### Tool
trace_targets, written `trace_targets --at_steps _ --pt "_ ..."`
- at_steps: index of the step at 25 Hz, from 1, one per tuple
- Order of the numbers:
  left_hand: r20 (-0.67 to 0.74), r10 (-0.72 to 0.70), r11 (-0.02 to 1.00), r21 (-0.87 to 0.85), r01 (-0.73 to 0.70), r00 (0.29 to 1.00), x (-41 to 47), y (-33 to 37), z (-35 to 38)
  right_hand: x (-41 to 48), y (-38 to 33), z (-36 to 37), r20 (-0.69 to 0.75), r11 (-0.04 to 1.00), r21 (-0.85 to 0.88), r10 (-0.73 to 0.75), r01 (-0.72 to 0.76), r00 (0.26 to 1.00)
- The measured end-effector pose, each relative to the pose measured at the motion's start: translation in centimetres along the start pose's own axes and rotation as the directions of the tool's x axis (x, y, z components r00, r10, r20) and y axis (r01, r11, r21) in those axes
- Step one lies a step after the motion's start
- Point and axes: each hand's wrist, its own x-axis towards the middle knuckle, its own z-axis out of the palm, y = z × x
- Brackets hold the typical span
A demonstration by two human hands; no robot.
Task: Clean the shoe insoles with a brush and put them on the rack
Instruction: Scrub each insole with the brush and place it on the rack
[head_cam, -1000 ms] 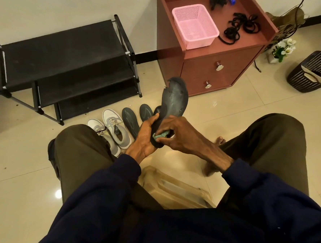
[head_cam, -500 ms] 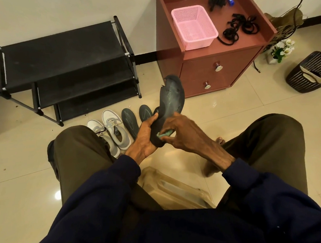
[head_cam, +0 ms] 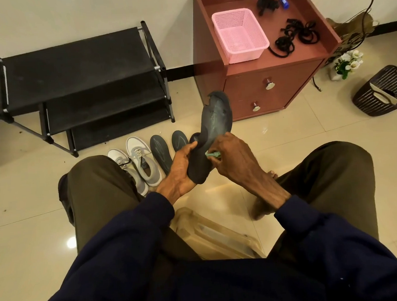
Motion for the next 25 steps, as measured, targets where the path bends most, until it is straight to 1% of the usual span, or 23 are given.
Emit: trace_targets --at_steps 1,3,4,5,6,8,9,10,11,13,15,16,17,18,19,20,21,22,23,24,25 --pt "0.001 -0.006 1.000 -0.001 0.006 1.000 0.0 0.0 0.0 -0.2 -0.2 0.3 0.013 0.996 0.087 -0.031 0.030 0.999" --pt "0.019 -0.035 0.999 0.016 0.035 0.999 -0.1 0.0 0.0 -0.7 -1.0 0.5 0.098 0.945 0.308 -0.148 0.112 0.984" --pt "0.020 -0.041 0.999 0.026 0.041 0.999 -0.2 0.1 -0.1 -0.8 -1.1 0.4 0.121 0.917 0.378 -0.185 0.127 0.975" --pt "0.029 -0.044 0.999 0.031 0.043 0.999 -0.3 0.2 -0.1 -0.7 -1.1 0.5 0.101 0.907 0.400 -0.186 0.132 0.977" --pt "0.047 -0.045 0.999 0.024 0.044 0.998 -0.3 0.1 0.0 -0.5 -0.9 0.6 0.039 0.913 0.388 -0.150 0.123 0.988" --pt "0.053 -0.043 0.999 0.019 0.042 0.998 -0.4 0.0 0.2 0.0 -0.3 1.1 -0.127 0.951 0.297 -0.052 0.088 0.990" --pt "0.037 -0.042 0.999 0.023 0.041 0.998 -0.3 -0.1 0.2 0.0 -0.4 1.3 -0.172 0.956 0.284 -0.027 0.076 0.985" --pt "0.031 -0.048 0.999 0.027 0.048 0.998 -0.4 -0.1 0.2 -0.2 -0.7 1.6 -0.174 0.951 0.298 -0.032 0.084 0.984" --pt "0.030 -0.058 0.998 0.031 0.057 0.998 -0.4 -0.1 0.2 -0.5 -1.2 1.7 -0.132 0.937 0.334 -0.061 0.102 0.989" --pt "0.022 -0.066 0.997 0.037 0.065 0.998 -0.4 0.1 0.0 -1.0 -2.2 1.1 0.025 0.889 0.444 -0.138 0.113 0.990" --pt "0.025 -0.076 0.996 0.057 0.074 0.997 -0.3 0.0 -0.3 -1.2 -2.3 0.0 0.197 0.844 0.532 -0.201 0.068 0.960" --pt "0.029 -0.071 0.996 0.063 0.069 0.997 -0.4 0.0 -0.4 -1.1 -2.1 -0.5 0.254 0.846 0.531 -0.221 0.055 0.942" --pt "0.027 -0.064 0.996 0.066 0.062 0.998 -0.4 0.0 -0.3 -0.9 -1.7 -0.7 0.275 0.870 0.490 -0.215 0.056 0.937" --pt "0.027 -0.056 0.997 0.055 0.054 0.998 -0.4 -0.1 -0.1 -0.5 -1.2 -0.8 0.258 0.909 0.412 -0.186 0.066 0.948" --pt "0.031 -0.046 0.998 0.045 0.045 0.998 -0.3 -0.2 0.0 -0.2 -0.9 -0.7 0.208 0.951 0.300 -0.134 0.067 0.969" --pt "0.031 -0.037 0.999 0.041 0.035 0.999 -0.3 -0.2 0.0 0.0 -0.6 -0.4 0.142 0.983 0.176 -0.072 0.046 0.987" --pt "0.034 -0.033 0.999 0.032 0.032 0.999 -0.3 -0.2 0.0 0.1 -0.4 -0.2 0.085 0.996 0.093 -0.017 0.009 0.996" --pt "0.037 -0.038 0.999 0.026 0.037 0.999 -0.2 -0.2 0.0 0.1 -0.4 0.2 0.037 0.995 0.099 -0.009 0.005 0.999" --pt "0.036 -0.046 0.999 0.028 0.045 0.998 -0.2 -0.1 0.1 -0.1 -0.7 0.3 0.011 0.985 0.164 -0.053 0.051 0.999" --pt "0.033 -0.053 0.998 0.035 0.052 0.998 -0.2 -0.1 0.0 -0.5 -1.1 0.4 0.036 0.958 0.268 -0.117 0.103 0.993" --pt "0.030 -0.064 0.997 0.039 0.063 0.997 -0.1 -0.1 -0.2 -0.9 -1.4 0.1 0.106 0.925 0.359 -0.174 0.125 0.979"
